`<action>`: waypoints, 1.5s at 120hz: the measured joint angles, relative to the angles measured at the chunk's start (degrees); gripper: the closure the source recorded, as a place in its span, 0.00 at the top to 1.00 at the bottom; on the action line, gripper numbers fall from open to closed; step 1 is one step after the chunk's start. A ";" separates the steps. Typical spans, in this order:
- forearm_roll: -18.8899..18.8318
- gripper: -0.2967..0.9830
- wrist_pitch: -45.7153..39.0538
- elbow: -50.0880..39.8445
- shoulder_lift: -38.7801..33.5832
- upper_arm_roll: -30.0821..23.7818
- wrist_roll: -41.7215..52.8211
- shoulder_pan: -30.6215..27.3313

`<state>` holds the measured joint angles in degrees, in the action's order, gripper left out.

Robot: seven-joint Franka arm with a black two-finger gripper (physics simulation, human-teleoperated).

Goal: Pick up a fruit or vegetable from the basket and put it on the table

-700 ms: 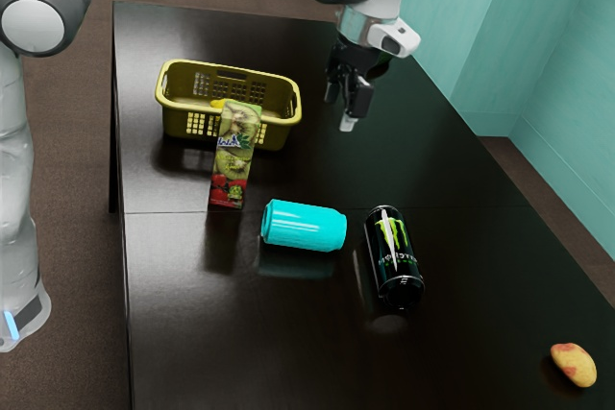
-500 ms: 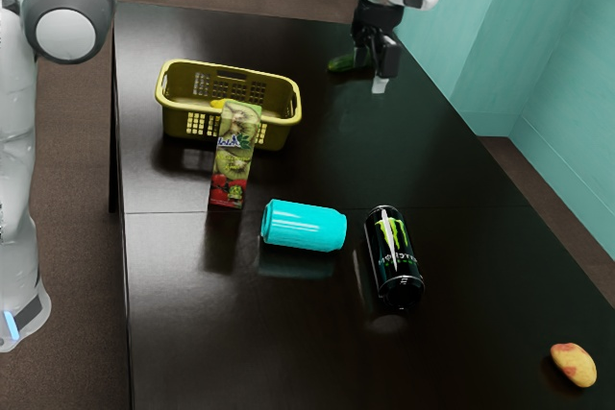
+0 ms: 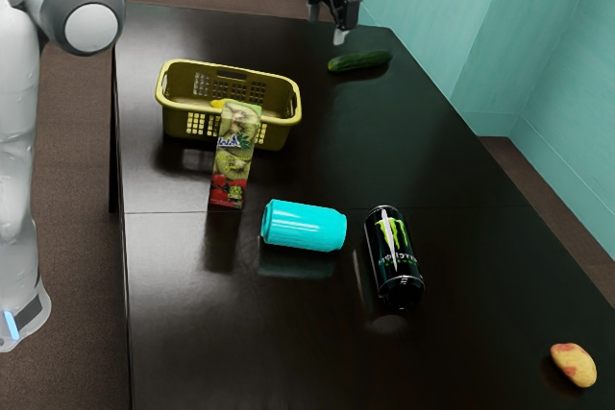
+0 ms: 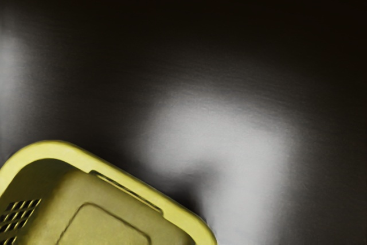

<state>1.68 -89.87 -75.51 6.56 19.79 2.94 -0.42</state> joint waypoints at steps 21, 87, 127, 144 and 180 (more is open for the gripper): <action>-1.96 0.77 -4.00 -9.95 -4.70 2.03 3.13 2.13; -15.96 0.77 -18.13 -36.60 -19.12 21.96 32.67 20.16; -20.75 0.77 -19.02 -41.90 -25.86 32.15 48.59 30.55; -22.14 0.77 -19.23 -45.09 -28.06 32.97 53.08 31.10; -23.88 0.77 -19.76 -46.63 -28.75 35.17 59.75 31.64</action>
<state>-22.20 -109.63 -122.14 -22.19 54.97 62.69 31.22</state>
